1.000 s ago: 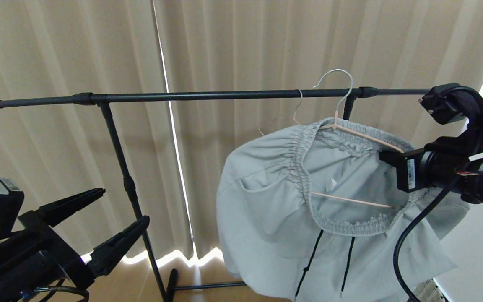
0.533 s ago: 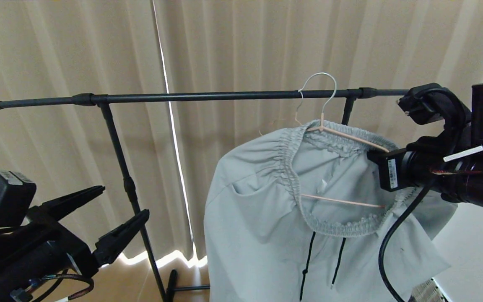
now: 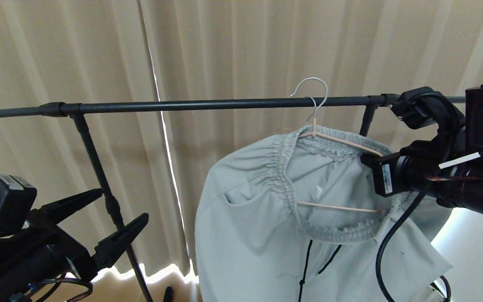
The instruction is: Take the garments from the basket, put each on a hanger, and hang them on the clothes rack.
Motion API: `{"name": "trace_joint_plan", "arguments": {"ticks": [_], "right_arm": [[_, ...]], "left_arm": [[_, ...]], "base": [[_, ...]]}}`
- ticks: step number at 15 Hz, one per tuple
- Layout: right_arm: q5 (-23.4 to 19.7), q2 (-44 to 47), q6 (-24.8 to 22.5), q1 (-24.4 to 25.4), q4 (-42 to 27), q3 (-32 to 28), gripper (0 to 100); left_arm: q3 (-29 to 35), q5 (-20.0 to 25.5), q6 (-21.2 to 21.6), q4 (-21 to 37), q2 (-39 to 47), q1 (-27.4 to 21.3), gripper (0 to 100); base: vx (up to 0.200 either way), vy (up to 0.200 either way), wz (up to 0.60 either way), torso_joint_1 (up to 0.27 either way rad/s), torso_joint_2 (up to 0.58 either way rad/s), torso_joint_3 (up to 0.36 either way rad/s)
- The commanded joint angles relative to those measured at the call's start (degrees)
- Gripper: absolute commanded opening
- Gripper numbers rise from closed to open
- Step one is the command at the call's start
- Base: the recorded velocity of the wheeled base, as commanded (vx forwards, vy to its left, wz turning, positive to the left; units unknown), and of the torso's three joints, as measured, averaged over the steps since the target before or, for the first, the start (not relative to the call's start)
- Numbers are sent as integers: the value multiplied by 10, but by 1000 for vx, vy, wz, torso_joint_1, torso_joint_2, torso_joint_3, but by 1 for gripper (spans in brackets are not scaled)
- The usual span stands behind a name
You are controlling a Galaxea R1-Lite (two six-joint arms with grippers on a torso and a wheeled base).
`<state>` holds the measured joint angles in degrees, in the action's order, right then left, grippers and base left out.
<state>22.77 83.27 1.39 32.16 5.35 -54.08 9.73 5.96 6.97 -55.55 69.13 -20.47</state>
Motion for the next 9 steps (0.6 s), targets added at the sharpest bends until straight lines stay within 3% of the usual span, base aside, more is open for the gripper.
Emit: {"name": "trace_joint_plan", "arguments": {"ticks": [1,3,6,9], "right_arm": [[-1,4,0,5,0,-2,0],[0,21,1,5,7,-5,0],[7,71,-2,5,75,-19,0],[32,104,-2,5,70,-53,0]], "left_arm": [[-4,0,0,0,-3,0,100],[-4,0,0,0,-4,0,100],[-7,0,8,1,-14,-3,100],[-10,0,25,1,-29,-1,100]], "base": [[0,0,0,0,0,0],[0,0,0,0,0,0],[0,0,0,0,0,0],[0,0,0,0,0,0]]}}
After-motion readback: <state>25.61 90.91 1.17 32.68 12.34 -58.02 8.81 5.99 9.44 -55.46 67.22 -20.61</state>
